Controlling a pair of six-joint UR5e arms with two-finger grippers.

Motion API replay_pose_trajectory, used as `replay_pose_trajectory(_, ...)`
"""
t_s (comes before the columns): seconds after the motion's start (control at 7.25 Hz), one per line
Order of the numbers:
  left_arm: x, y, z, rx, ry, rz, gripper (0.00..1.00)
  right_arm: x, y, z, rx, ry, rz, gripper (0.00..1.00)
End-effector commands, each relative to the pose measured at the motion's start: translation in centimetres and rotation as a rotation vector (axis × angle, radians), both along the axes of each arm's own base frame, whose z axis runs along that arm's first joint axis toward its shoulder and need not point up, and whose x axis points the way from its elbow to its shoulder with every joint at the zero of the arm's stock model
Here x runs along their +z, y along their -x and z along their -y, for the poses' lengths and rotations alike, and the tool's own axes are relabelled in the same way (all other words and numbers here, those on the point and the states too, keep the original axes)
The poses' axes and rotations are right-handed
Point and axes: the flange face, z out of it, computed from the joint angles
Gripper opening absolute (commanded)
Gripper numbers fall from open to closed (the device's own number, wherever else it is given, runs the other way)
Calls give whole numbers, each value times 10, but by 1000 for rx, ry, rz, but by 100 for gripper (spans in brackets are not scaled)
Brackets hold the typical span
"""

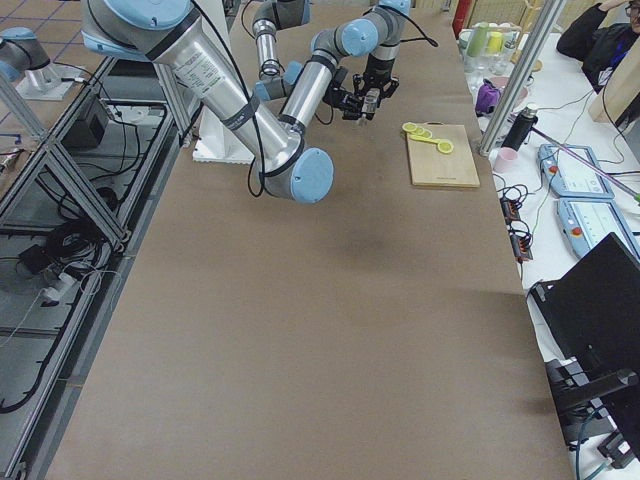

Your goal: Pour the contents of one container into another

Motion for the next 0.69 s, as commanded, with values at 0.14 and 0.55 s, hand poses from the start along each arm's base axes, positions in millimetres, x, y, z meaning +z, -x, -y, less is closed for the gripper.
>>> replay_pose_trajectory(0.14,0,1,0,2,-1,-2,0,-17,11,15,7,21,-46,0)
replay_pose_trajectory(0.55,1,3,-2,3,-8,-29,0,-20,24,28,19,34,-105,0)
